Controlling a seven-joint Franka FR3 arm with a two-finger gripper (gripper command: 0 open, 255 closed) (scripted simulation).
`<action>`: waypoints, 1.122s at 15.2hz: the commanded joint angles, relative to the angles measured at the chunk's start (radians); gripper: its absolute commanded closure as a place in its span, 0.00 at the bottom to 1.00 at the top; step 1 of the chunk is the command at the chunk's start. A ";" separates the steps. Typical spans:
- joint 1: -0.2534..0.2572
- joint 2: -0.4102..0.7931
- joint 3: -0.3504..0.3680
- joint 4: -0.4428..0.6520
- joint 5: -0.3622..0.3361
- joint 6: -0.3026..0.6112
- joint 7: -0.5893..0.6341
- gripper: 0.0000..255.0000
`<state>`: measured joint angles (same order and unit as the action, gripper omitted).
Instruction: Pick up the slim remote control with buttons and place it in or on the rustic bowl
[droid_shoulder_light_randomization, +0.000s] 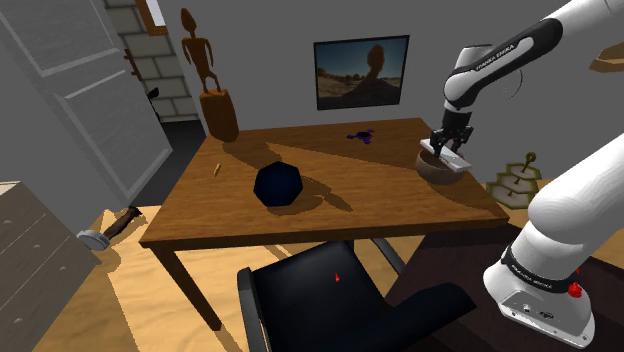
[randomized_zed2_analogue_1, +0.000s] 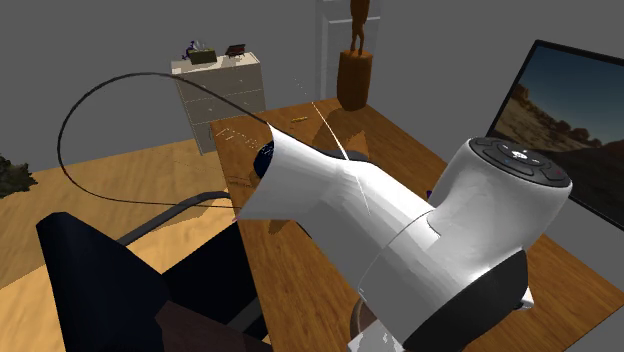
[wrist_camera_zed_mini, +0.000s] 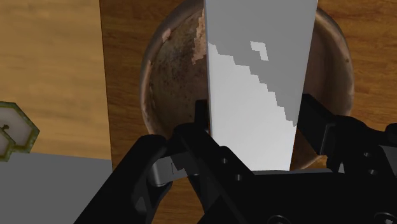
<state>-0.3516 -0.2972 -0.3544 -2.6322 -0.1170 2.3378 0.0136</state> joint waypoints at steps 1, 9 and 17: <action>0.002 0.014 -0.003 -0.007 0.003 0.022 -0.003 1.00; 0.001 0.014 -0.003 -0.007 0.003 0.022 -0.003 0.00; -0.006 -0.061 0.013 0.042 -0.010 -0.100 0.010 0.00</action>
<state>-0.3564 -0.3390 -0.3460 -2.6042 -0.1246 2.2722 0.0199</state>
